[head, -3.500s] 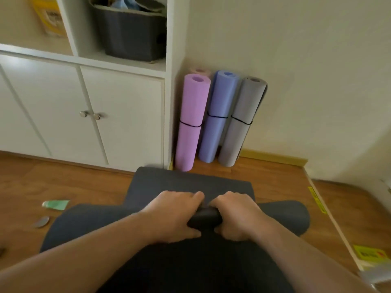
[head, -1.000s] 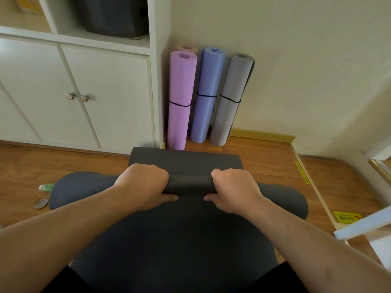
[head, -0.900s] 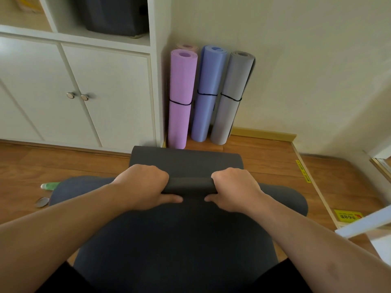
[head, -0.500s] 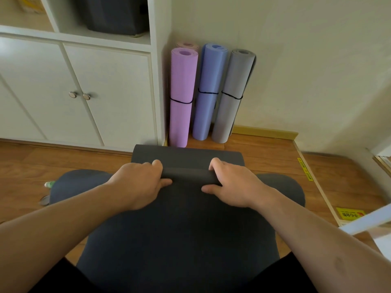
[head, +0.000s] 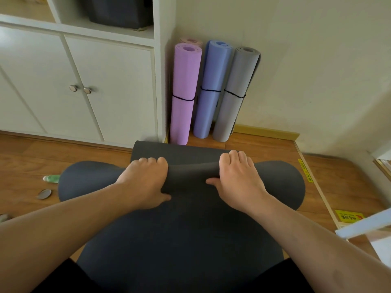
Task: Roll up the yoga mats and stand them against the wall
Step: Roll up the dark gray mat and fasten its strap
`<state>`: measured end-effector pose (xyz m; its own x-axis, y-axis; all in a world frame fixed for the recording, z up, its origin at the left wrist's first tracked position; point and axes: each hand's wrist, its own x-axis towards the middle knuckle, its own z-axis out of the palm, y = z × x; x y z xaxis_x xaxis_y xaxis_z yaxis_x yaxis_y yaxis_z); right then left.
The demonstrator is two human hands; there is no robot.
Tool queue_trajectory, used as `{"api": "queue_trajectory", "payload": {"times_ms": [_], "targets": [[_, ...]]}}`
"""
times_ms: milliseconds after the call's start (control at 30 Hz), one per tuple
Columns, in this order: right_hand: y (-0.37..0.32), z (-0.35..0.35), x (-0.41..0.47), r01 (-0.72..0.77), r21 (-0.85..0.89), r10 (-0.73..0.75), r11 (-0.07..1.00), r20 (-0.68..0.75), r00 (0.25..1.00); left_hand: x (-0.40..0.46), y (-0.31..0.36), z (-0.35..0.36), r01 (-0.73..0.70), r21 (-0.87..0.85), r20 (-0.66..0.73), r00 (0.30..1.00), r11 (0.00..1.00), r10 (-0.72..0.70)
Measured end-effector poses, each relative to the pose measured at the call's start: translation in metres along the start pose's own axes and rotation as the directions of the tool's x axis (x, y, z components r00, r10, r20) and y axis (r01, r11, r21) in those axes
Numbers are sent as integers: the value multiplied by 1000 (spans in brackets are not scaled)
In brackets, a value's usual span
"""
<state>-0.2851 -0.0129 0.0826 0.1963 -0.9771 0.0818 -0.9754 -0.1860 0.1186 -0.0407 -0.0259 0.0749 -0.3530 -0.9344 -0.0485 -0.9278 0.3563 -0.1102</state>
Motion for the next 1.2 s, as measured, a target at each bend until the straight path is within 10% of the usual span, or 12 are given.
{"api": "queue_trajectory", "payload": {"times_ms": [400,600,800,933,1200], "targets": [[13,-24,-13,59,66,-67,996,136,988,1,-10,-20,-113,-227,131,981,967,145],[35,-36,-17,34,455,-171,890,264,949,-9,-20,-26,-53,-557,142,977,829,158],[16,-24,-12,-33,353,-54,935,235,971,-5,8,-9,-22,-100,-64,998,995,15],[16,-23,-8,-84,300,31,950,180,983,-7,23,-2,-25,-91,-157,987,996,11],[34,-30,-23,165,339,-247,926,215,945,-14,-4,-11,-182,-1,9,983,983,182]]}}
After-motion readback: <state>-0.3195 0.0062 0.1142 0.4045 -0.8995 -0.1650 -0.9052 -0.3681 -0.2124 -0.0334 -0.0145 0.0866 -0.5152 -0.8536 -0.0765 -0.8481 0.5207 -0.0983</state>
